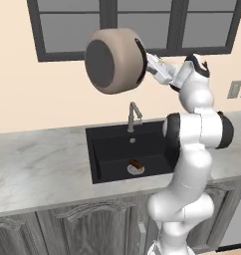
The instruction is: Dump the sweet potato from the pot into the sink. Then turn on the water and wash the sweet potato. Then turn off the water and put the sweet potato back in the pot.
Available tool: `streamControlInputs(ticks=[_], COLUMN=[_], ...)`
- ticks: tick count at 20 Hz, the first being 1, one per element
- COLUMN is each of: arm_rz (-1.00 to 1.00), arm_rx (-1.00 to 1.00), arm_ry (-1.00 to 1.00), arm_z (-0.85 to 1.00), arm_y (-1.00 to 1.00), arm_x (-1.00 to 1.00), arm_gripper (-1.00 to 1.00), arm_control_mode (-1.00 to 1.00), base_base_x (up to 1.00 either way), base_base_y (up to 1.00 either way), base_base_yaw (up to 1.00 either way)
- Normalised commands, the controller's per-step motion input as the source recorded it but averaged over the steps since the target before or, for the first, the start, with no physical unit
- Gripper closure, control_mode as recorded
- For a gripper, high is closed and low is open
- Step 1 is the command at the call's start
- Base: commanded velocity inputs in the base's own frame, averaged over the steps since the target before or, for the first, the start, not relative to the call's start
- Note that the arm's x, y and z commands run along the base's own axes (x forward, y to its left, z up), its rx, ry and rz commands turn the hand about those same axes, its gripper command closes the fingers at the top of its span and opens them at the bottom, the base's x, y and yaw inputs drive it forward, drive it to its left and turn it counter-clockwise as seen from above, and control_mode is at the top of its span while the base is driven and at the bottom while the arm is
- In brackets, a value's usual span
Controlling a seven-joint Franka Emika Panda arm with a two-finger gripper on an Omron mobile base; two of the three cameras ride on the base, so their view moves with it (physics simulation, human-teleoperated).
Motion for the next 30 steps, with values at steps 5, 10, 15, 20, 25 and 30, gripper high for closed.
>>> streamControlInputs(ticks=[5, 10, 15, 20, 25, 30], arm_rz=[-0.33, -0.43, -0.56, -0.57, -0.45, -0.22], arm_rx=[-0.37, -0.44, -0.47, -0.45, -0.37, -0.19], arm_ry=[-0.16, -0.14, -0.13, -0.04, 0.00, 0.06], arm_z=[0.17, 0.02, 0.00, -0.01, -0.20, -0.33], arm_y=[-0.08, -0.31, -0.43, -0.65, -0.88, -0.98], arm_x=[-1.00, -0.96, -0.65, -0.24, 0.00, 0.10], arm_gripper=[1.00, 1.00, 1.00, 1.00, 1.00, 1.00], arm_control_mode=[-1.00, -1.00, -1.00, -1.00, -1.00, -1.00], base_base_x=[0.00, 0.00, 0.00, 0.00, 0.00, 0.00], base_base_y=[0.00, 0.00, 0.00, 0.00, 0.00, 0.00], base_base_yaw=[0.00, 0.00, 0.00, 0.00, 0.00, 0.00])
